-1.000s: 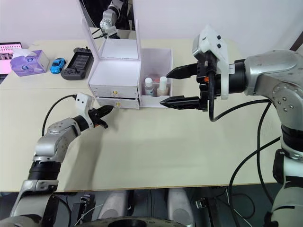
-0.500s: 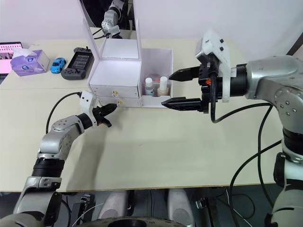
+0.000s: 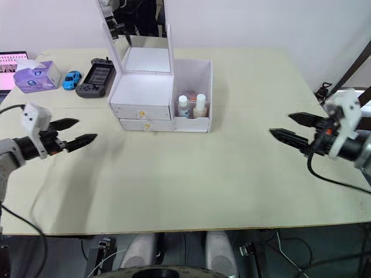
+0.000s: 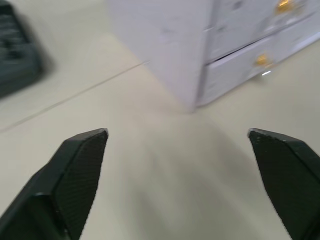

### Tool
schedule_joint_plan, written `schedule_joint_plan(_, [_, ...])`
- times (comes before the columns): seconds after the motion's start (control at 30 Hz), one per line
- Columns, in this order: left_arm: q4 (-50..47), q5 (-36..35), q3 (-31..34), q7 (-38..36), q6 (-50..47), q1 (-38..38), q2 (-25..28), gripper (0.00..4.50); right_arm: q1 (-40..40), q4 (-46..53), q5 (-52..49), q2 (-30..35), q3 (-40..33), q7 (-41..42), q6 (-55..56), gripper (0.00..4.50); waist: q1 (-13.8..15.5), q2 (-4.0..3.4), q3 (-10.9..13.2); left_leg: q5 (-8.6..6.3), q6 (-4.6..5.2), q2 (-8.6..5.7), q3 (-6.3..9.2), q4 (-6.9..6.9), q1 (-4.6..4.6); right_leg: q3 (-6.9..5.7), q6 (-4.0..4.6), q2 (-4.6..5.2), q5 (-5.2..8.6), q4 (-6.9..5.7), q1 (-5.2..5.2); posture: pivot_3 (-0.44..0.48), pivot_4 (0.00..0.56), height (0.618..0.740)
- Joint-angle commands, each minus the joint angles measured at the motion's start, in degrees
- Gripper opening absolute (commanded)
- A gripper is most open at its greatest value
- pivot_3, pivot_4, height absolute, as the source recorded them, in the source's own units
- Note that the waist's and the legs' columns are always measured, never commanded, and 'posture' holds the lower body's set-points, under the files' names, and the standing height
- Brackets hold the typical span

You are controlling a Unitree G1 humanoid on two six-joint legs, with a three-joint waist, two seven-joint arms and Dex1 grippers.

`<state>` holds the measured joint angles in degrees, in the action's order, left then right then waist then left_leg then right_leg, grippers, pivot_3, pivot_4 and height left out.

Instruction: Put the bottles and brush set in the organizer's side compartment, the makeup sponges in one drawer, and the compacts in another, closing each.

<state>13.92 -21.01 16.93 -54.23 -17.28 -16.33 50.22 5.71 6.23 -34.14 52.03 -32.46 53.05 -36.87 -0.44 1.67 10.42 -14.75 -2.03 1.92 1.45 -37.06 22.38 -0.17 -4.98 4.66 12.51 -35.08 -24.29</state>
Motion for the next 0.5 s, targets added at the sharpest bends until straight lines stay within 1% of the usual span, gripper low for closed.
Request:
schedule_joint_plan(0.03, [8.2, 4.7, 0.6, -0.1, 8.6, -1.3, 3.3, 4.48, -2.5, -3.0, 2.6, -2.8, -5.1, -1.1, 9.8, 4.50, -0.2, 0.01, 0.0, 0.00, 0.00, 0.01, 0.01, 0.04, -0.01, 0.00, 0.01, -0.02, -0.01, 0.00, 0.00, 0.000, 0.150, 0.740])
schedule_joint_plan(0.07, [9.5, 4.6, 0.9, -0.5, 9.4, -1.4, 3.4, 4.48, -2.9, -3.8, 3.0, -3.6, -5.6, -1.8, 11.3, 4.50, -0.4, -0.03, 0.0, 0.00, 0.00, 0.03, 0.01, 0.05, -0.01, 0.00, 0.03, -0.05, -0.02, -0.02, -0.03, 0.000, 0.150, 0.740])
schedule_joint_plan(0.17, [12.5, 4.9, 1.7, -0.7, 12.7, -1.8, 3.7, 4.48, -6.1, -4.5, 0.6, -4.2, -6.2, -0.2, 8.5, 4.50, -0.4, -0.04, 0.0, 0.00, 0.00, 0.06, 0.01, 0.14, -0.05, 0.00, 0.10, -0.07, -0.06, -0.05, -0.05, 0.000, 0.150, 0.740])
schedule_joint_plan(0.37, [16.1, 4.7, 1.6, 0.3, 12.3, -5.0, 3.5, 4.48, -6.0, -4.8, 2.7, -6.1, -3.9, -1.6, 13.6, 4.50, -0.3, -0.04, 0.0, 0.00, 0.00, 0.07, 0.02, 0.07, -0.06, -0.01, 0.03, -0.08, -0.03, -0.09, -0.02, 0.000, 0.150, 0.740])
schedule_joint_plan(0.5, [15.2, 4.3, 0.7, -2.8, 11.5, -4.0, 4.1, 4.48, -5.0, -5.1, 3.2, -6.2, -2.2, -2.1, 15.5, 4.50, -0.3, -0.04, 0.0, 0.00, 0.00, 0.08, 0.01, 0.07, -0.07, 0.00, 0.05, -0.07, -0.04, -0.09, -0.01, 0.000, 0.150, 0.740])
